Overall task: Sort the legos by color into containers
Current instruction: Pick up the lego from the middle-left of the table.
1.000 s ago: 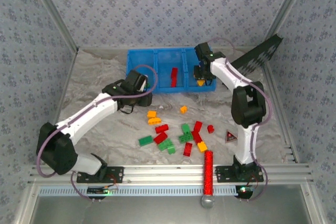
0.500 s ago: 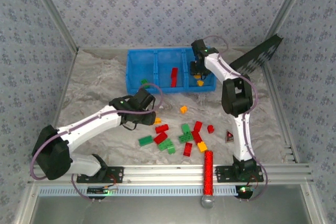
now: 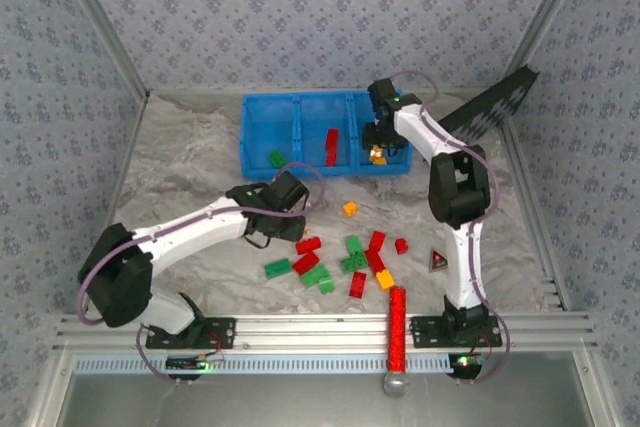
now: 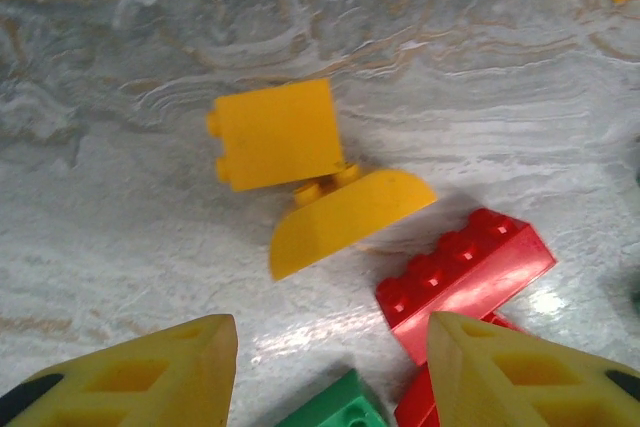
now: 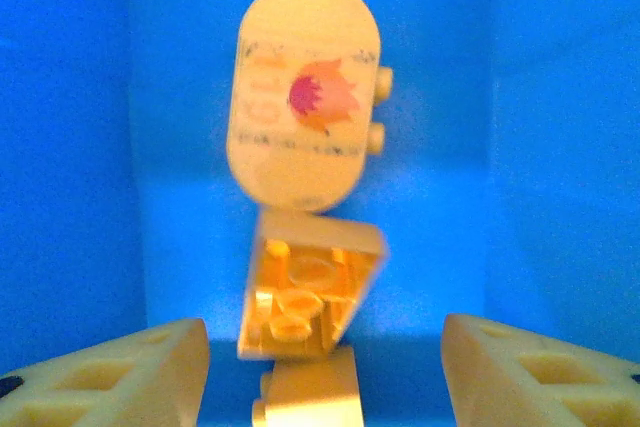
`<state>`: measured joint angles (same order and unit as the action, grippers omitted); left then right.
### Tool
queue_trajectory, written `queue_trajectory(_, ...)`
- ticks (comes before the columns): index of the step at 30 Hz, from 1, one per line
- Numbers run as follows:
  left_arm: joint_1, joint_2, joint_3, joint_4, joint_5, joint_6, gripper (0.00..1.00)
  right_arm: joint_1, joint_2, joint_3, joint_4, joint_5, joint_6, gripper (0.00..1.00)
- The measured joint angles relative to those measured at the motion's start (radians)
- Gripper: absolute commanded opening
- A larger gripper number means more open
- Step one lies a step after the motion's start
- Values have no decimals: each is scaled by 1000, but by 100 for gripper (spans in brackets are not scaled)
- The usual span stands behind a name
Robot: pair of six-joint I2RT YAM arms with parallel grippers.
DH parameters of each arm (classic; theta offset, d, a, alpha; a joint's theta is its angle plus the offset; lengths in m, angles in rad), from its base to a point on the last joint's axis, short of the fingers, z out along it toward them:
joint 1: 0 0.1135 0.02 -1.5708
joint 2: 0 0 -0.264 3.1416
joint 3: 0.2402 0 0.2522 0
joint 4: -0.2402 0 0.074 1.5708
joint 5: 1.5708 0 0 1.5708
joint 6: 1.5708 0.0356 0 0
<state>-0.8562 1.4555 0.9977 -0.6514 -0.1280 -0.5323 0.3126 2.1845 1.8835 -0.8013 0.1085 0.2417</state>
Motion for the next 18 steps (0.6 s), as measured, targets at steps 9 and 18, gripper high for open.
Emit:
queue_trajectory(9, -99, 148, 84, -8, -34, 129, 51, 7, -241, -140, 29, 0, -22, 67)
queue_trajectory(18, -167, 235, 138, -29, -107, 307, 50, 8, -413, -311, 32, 17, -30, 69)
